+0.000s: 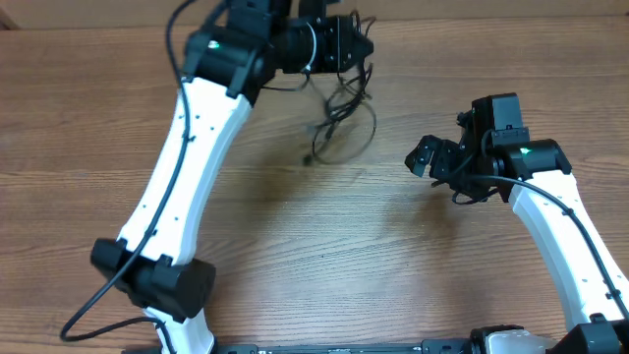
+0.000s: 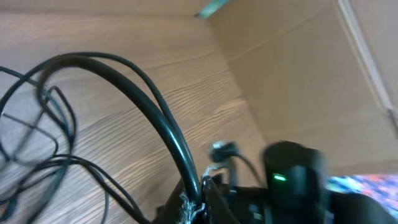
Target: Untangle cables
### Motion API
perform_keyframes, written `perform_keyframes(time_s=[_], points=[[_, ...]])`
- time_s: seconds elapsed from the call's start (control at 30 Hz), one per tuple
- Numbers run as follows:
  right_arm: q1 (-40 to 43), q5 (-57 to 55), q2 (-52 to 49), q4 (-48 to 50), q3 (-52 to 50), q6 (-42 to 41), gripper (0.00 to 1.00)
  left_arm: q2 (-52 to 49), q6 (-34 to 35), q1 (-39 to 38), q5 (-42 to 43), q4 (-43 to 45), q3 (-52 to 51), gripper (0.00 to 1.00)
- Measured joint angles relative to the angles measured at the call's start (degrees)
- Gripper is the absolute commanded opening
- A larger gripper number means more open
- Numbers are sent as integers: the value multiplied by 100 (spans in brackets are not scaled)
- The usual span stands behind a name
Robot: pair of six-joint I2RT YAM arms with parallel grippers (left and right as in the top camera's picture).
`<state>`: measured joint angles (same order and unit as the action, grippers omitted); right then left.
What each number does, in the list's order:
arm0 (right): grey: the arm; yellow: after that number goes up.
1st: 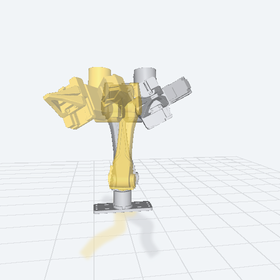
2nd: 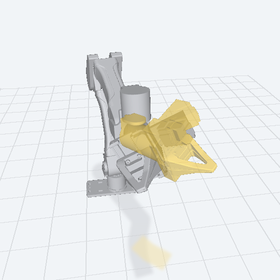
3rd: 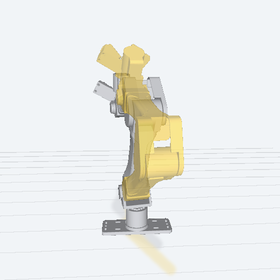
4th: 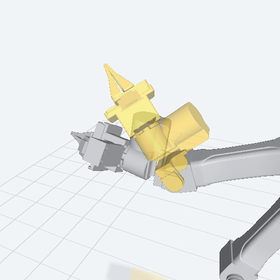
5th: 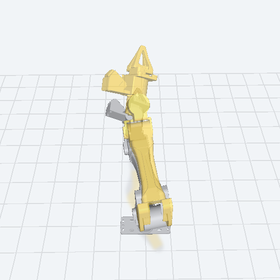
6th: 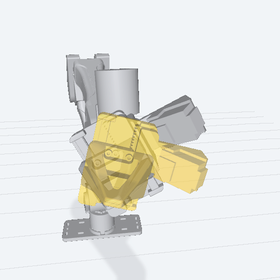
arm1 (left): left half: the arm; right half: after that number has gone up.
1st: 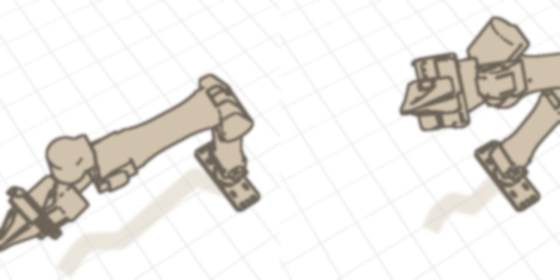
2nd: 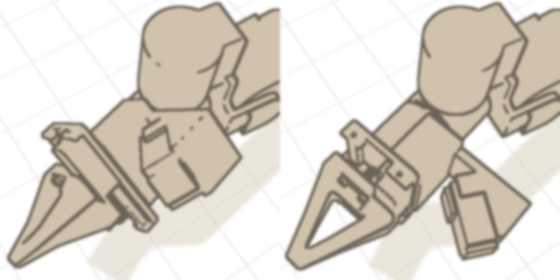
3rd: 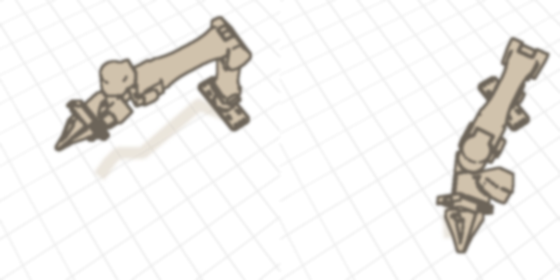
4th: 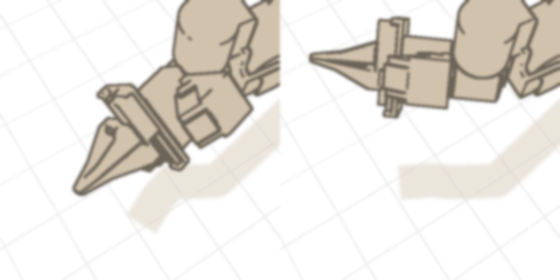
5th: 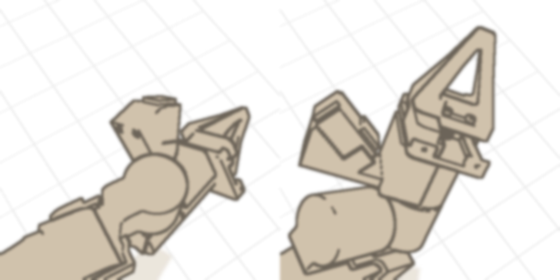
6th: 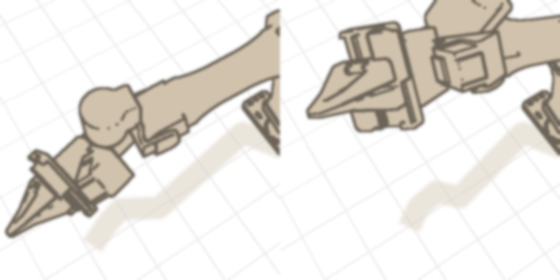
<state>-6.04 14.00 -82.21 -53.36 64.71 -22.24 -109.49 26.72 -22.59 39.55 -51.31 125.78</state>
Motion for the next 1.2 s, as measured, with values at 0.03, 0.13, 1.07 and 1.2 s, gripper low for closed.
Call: perform_keyframes(time_s=[0.03,0.13,1.07,1.2], points=[[2,61,0,68,-2,9,100,46,-7,13,76,-9,44,4],[2,313,0,398,-4,31,100,153,-15,37,212,-87,68,4],[0,2188,0,2468,-26,-24,100,651,-20,-35,977,-238,70,4],[-7,2251,0,2490,-26,-24,100,651,-37,-190,984,-236,70,4]])
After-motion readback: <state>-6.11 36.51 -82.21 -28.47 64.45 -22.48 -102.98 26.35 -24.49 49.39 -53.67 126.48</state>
